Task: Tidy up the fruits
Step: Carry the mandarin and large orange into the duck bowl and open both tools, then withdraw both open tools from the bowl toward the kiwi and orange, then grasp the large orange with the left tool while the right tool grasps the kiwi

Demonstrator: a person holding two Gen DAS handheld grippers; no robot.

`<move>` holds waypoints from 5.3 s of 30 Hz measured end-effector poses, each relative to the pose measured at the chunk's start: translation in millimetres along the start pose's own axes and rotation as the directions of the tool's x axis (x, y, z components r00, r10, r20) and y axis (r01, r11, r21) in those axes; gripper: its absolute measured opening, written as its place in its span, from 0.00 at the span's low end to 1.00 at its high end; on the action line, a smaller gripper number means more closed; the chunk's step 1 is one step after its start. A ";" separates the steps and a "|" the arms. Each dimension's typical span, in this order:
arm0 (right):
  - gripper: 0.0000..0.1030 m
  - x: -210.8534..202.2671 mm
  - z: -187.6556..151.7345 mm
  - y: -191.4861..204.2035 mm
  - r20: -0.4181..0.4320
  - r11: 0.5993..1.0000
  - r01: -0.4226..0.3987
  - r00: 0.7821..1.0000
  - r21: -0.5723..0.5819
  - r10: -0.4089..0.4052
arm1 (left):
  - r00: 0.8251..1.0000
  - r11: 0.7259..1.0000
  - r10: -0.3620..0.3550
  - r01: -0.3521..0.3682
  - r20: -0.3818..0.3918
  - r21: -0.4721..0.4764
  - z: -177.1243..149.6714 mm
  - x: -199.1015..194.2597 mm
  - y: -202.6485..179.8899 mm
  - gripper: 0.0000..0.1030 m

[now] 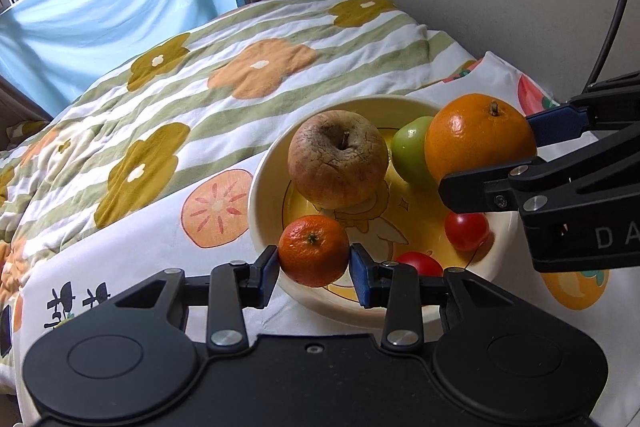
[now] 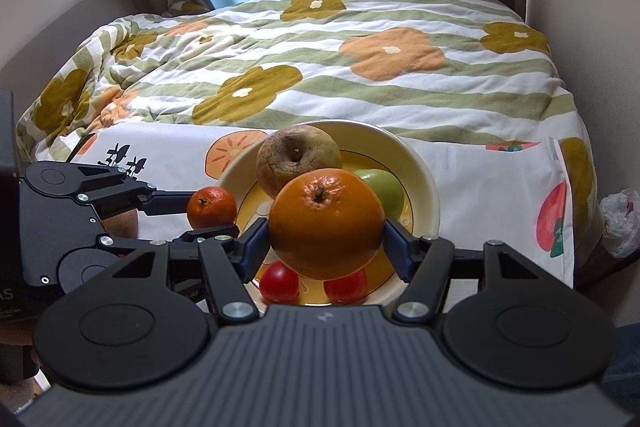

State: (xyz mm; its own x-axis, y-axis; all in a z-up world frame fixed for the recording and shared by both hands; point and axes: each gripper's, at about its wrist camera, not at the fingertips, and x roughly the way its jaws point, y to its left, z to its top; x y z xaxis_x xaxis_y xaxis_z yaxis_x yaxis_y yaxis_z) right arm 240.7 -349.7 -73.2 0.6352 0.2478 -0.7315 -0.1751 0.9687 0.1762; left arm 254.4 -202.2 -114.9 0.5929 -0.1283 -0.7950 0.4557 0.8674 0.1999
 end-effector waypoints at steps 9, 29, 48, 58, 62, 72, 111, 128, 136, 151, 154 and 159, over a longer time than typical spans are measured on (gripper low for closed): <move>0.74 10.5 2.0 -8.2 -0.015 1.000 -0.013 1.000 0.005 0.013 | 1.000 1.000 0.001 0.000 -0.026 0.025 -0.3 12.7 -12.3 0.74; 0.74 33.4 -3.0 17.0 -0.021 0.993 -0.035 0.999 -0.108 0.033 | 0.999 0.994 0.038 -0.038 0.007 -0.102 -32.6 -32.6 5.5 0.89; 1.00 26.9 -10.6 18.6 0.039 0.987 -0.002 0.999 -0.159 0.009 | 0.997 0.984 0.082 -0.082 -0.011 -0.159 -48.5 -43.8 -0.3 0.89; 1.00 5.7 -15.7 17.1 0.054 0.991 0.010 0.999 -0.135 -0.003 | 0.993 0.979 0.108 -0.100 0.038 -0.176 -47.5 -69.1 -7.0 0.89; 1.00 -15.6 -16.0 17.7 0.064 0.993 0.003 0.998 -0.119 0.004 | 0.990 0.975 0.123 -0.108 0.067 -0.194 -46.5 -86.1 -11.3 0.89; 1.00 -69.2 -16.6 37.5 0.086 0.992 -0.046 0.995 -0.117 0.056 | 0.973 0.950 0.203 -0.169 0.110 -0.261 -58.1 -141.1 -17.6 0.89; 1.00 19.1 -42.3 192.2 0.114 0.998 0.019 0.993 -0.062 -0.012 | 0.980 0.965 0.177 -0.153 0.097 -0.213 -161.4 -109.3 155.7 0.89; 1.00 77.2 -56.2 209.9 0.065 0.999 0.045 0.997 -0.005 -0.045 | 0.994 0.996 0.039 -0.030 0.098 -0.088 -161.5 -35.3 174.4 0.85; 1.00 92.1 -56.3 212.8 0.052 1.000 0.029 0.998 -0.011 -0.028 | 0.996 0.992 -0.012 0.022 0.084 -0.123 -162.6 -21.7 182.0 0.62; 0.92 113.7 -55.1 227.3 0.041 0.995 -0.019 0.999 -0.097 0.023 | 0.998 0.987 0.035 -0.026 0.057 -0.156 -180.6 -34.1 190.9 0.62; 0.89 120.5 -53.2 231.5 0.033 0.992 -0.030 0.999 -0.119 0.034 | 0.998 0.986 0.038 -0.028 0.057 -0.161 -181.4 -34.5 191.2 0.62; 0.79 126.2 -50.6 239.2 0.045 0.988 -0.035 0.998 -0.153 0.042 | 0.998 0.986 0.039 -0.029 0.057 -0.166 -181.6 -34.6 191.1 0.62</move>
State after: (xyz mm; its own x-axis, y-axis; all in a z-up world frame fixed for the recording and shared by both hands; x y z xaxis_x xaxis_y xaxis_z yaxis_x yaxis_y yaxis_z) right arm 240.9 -87.5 -156.7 0.6603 0.2889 -0.6932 -0.3103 0.9455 0.0984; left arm 200.4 55.4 -153.2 0.6470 -0.1220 -0.7526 0.3217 0.9386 0.1244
